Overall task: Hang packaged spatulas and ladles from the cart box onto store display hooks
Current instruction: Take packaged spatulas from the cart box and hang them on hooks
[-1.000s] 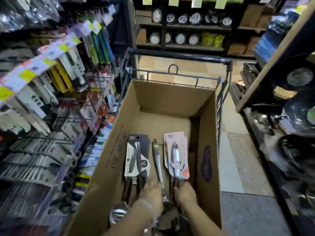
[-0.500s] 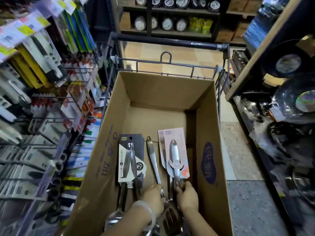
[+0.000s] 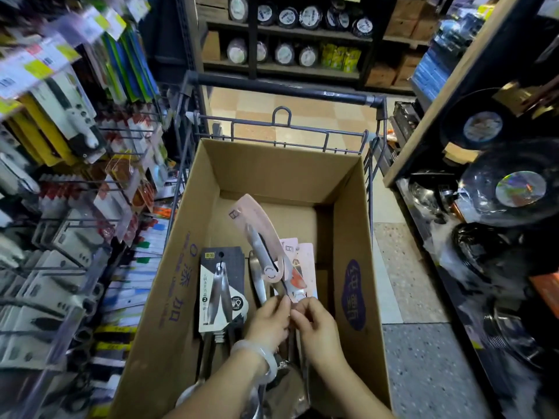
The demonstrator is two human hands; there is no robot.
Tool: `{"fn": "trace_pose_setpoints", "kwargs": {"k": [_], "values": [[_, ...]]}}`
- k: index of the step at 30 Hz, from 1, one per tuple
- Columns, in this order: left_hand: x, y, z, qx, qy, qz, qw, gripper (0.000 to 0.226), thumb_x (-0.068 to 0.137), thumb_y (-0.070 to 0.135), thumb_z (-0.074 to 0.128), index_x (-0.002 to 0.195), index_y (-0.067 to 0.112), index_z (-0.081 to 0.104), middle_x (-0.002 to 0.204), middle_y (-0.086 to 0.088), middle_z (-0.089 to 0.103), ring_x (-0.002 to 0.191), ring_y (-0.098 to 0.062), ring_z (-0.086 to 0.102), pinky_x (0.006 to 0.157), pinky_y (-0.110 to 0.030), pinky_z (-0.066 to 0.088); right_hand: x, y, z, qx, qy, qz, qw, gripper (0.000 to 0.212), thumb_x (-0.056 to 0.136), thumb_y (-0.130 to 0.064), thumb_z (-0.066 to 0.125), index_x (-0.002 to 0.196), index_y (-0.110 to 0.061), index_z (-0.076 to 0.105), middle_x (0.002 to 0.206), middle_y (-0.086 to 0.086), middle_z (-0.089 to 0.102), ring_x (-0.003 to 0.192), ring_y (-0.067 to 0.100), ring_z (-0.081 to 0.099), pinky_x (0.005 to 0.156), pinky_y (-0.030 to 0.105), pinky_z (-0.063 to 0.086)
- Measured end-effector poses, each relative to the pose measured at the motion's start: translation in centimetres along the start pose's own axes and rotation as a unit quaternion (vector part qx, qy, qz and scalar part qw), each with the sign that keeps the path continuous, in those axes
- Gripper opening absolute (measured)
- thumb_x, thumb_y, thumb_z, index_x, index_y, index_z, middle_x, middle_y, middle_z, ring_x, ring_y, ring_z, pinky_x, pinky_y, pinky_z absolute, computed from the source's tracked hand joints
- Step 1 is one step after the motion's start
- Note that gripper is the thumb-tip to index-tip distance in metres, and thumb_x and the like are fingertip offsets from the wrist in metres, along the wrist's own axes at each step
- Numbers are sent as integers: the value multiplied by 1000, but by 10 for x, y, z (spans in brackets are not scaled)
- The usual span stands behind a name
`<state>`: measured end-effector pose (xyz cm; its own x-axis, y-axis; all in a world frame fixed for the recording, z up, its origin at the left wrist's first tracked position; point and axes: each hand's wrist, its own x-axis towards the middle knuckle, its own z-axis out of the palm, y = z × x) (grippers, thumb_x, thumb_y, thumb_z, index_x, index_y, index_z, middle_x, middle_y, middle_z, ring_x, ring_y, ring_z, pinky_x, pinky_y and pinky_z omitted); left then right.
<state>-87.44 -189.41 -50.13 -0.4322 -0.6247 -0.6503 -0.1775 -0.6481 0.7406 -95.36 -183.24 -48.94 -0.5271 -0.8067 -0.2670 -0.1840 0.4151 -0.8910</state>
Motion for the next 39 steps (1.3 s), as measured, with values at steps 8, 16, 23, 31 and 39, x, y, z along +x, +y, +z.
{"fn": "trace_pose_setpoints", "kwargs": {"k": [8,16,23,31,39], "values": [[-13,43,-1,-137,18,62,989,21,95,15,46,86,7,63,95,-21,66,87,-28,64,77,-27,56,18,-31,10,206,-1,30,978,16,85,3,60,71,-6,60,74,5,65,69,16,57,67,25,49],[-14,30,-31,-83,103,49,990,24,99,16,36,90,3,55,82,-11,64,78,-22,63,64,-22,49,12,37,3,32,93,190,977,18,89,-14,58,72,-13,58,76,7,61,72,19,55,67,28,44],[-16,5,-51,-89,131,12,987,24,99,12,35,90,1,53,80,-13,63,62,-19,66,65,-27,49,11,61,40,-198,-88,164,962,25,94,-16,49,115,-14,62,115,8,64,103,21,60,85,27,47],[-10,-12,-65,-118,137,18,983,30,98,9,35,74,5,52,49,-4,64,40,-11,61,49,-20,48,40,64,83,-211,-86,172,958,31,93,-15,38,123,-16,46,118,8,62,95,23,55,82,27,41],[-21,-2,-72,-125,154,42,979,30,97,8,37,74,4,54,53,-6,62,37,-8,60,39,-12,46,28,53,77,-184,-69,154,968,21,88,-8,45,104,-12,56,100,9,67,79,19,52,66,23,38]]}}
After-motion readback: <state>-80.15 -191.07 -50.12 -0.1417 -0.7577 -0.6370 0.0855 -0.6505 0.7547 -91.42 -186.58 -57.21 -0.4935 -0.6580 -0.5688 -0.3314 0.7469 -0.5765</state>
